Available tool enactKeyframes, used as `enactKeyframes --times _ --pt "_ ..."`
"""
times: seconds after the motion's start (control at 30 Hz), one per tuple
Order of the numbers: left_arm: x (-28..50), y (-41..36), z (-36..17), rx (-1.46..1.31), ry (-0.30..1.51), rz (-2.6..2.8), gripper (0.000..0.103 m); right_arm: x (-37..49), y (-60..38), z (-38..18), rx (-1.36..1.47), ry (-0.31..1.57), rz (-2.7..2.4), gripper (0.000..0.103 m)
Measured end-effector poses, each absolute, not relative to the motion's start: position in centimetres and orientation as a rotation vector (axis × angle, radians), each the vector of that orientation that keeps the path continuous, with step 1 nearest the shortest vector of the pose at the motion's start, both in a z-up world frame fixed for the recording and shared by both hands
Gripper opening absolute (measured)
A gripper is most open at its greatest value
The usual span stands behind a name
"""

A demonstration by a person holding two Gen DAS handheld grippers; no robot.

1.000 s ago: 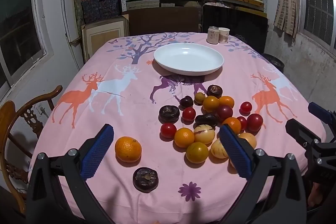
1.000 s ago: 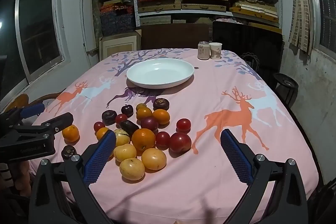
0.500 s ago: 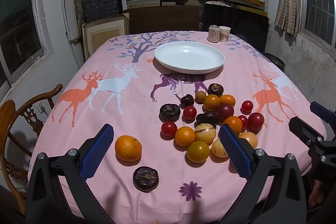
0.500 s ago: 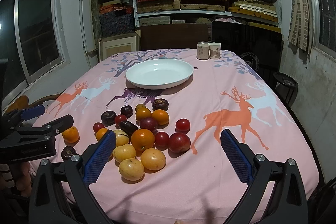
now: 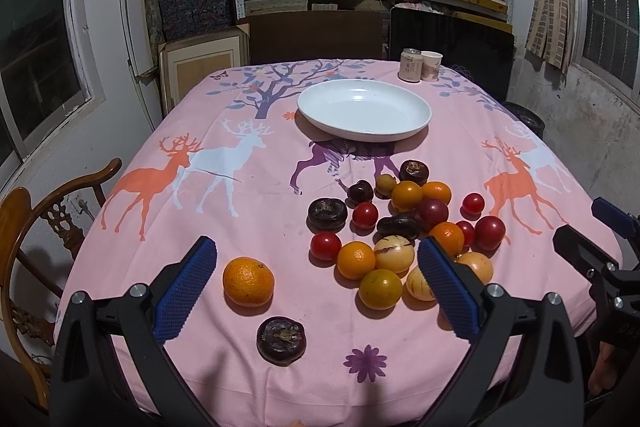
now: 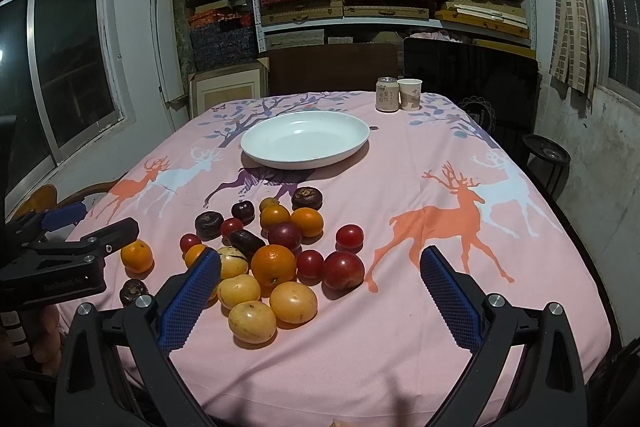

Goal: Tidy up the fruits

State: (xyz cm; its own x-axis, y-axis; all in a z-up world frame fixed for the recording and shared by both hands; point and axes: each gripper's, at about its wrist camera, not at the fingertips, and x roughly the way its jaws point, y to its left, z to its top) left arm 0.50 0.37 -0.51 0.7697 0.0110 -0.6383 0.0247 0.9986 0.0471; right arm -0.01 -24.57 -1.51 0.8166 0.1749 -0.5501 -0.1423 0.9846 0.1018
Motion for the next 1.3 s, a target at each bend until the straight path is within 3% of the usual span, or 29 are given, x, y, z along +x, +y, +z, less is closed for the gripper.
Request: enactKeyframes --times 1.3 --pt "0.33 0.46 -0.34 0.063 0.694 -0.012 0.099 0.23 -23.59 -2.05 0.046 0.611 0.189 0.100"
